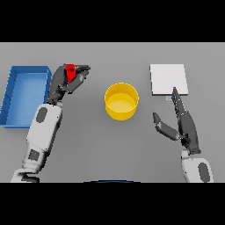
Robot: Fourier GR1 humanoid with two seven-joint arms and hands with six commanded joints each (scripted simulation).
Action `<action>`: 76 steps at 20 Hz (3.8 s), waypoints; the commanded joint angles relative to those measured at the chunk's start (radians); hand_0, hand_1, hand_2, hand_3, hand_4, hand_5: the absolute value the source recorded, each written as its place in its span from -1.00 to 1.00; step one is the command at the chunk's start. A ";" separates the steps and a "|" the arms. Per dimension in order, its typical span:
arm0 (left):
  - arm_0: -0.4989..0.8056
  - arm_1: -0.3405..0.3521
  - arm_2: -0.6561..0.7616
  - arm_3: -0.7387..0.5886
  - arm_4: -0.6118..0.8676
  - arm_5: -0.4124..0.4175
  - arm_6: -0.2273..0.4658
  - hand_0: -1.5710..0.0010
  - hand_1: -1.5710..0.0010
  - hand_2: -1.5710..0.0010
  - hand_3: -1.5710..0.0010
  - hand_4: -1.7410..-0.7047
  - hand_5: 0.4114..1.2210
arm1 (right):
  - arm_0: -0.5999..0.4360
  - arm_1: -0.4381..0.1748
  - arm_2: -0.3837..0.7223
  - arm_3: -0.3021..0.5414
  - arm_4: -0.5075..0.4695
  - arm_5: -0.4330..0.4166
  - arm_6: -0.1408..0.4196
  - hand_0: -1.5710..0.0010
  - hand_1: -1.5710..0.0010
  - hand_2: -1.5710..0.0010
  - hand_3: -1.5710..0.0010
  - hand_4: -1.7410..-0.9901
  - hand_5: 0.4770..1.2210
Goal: Pick up the red beaker and tilt it to pour out 1 green nut into yellow bowl. Pick up the yellow bowl and place it on the metallic measuring scale.
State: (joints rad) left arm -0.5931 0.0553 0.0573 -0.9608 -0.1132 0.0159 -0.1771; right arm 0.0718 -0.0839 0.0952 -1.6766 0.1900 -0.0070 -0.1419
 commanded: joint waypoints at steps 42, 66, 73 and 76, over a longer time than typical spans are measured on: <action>-0.617 0.168 -0.983 0.220 -1.111 -0.348 0.012 -1.00 -1.00 -1.00 -0.98 -0.99 1.00 | 0.005 0.036 0.001 -0.015 0.002 -0.027 0.038 1.00 1.00 1.00 1.00 0.58 -0.76; -1.120 0.298 -0.743 0.624 -1.064 -0.295 0.013 -1.00 -1.00 -1.00 -0.94 -0.98 1.00 | -0.016 0.037 0.014 -0.019 -0.002 -0.013 0.025 1.00 1.00 1.00 1.00 0.70 -0.74; -1.014 0.503 -0.292 0.802 -0.629 -0.246 0.125 -1.00 -1.00 -1.00 -0.97 -1.00 1.00 | -0.033 0.020 0.007 0.009 -0.010 0.000 0.016 1.00 1.00 1.00 1.00 0.64 -0.67; -0.895 0.526 -0.217 0.828 -0.527 -0.149 0.233 -1.00 -1.00 -1.00 -0.98 -1.00 1.00 | -0.050 0.000 0.003 0.027 -0.002 0.005 0.013 1.00 1.00 1.00 1.00 0.62 -0.61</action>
State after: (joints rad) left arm -1.4855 0.5817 -0.1617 -0.1310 -0.6405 -0.1355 0.0583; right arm 0.0221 -0.0847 0.0982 -1.6502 0.1878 -0.0020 -0.1282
